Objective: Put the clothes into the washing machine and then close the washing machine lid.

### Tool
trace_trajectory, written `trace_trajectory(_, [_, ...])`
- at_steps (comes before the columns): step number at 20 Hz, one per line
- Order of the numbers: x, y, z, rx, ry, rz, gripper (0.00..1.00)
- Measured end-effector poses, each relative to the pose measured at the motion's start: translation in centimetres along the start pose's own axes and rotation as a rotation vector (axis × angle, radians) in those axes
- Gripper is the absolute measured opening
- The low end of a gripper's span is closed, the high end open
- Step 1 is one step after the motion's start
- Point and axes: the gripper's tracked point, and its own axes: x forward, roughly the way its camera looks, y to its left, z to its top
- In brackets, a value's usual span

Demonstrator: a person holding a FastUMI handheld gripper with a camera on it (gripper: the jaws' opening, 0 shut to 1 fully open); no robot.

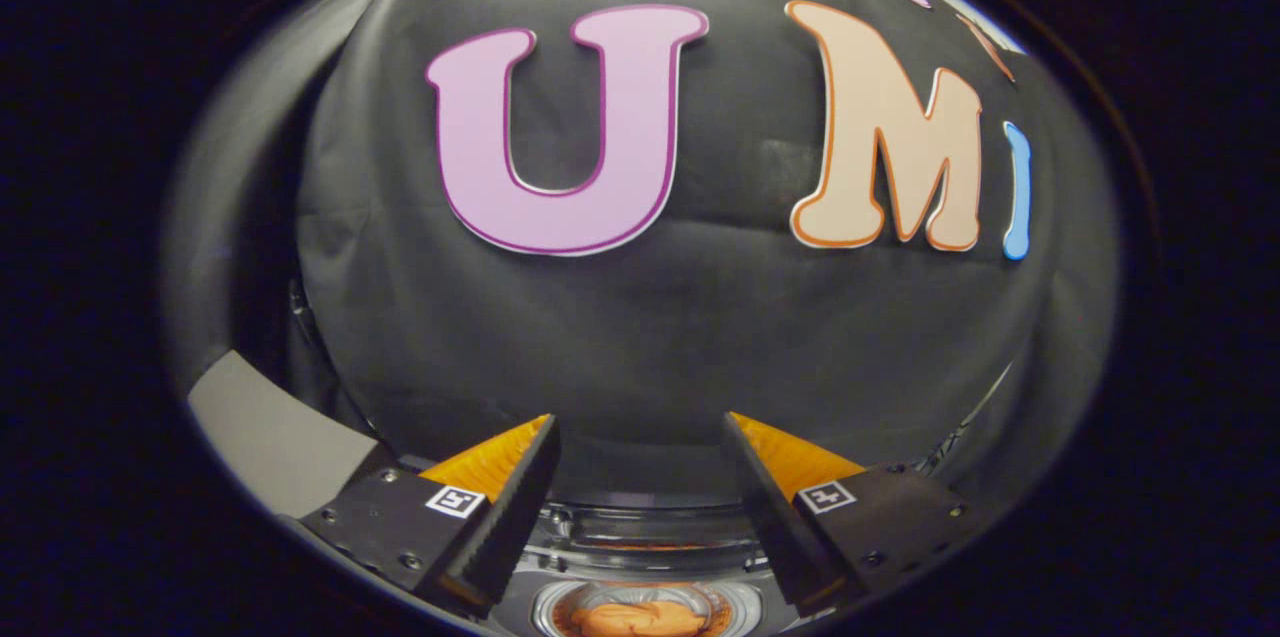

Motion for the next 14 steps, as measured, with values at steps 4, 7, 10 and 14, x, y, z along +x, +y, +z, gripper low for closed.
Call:
trace_trajectory(4, [2.3,0.2,-2.6,0.002,0.067,-0.013,0.98])
trace_trajectory(7, [2.0,0.1,-3.2,0.062,0.082,-0.008,0.99])
trace_trajectory(10, [1.7,-0.1,-3.0,0.051,0.072,-0.002,0.98])
trace_trajectory(14, [-1.5,0.1,-4.2,0.052,0.076,0.008,0.99])
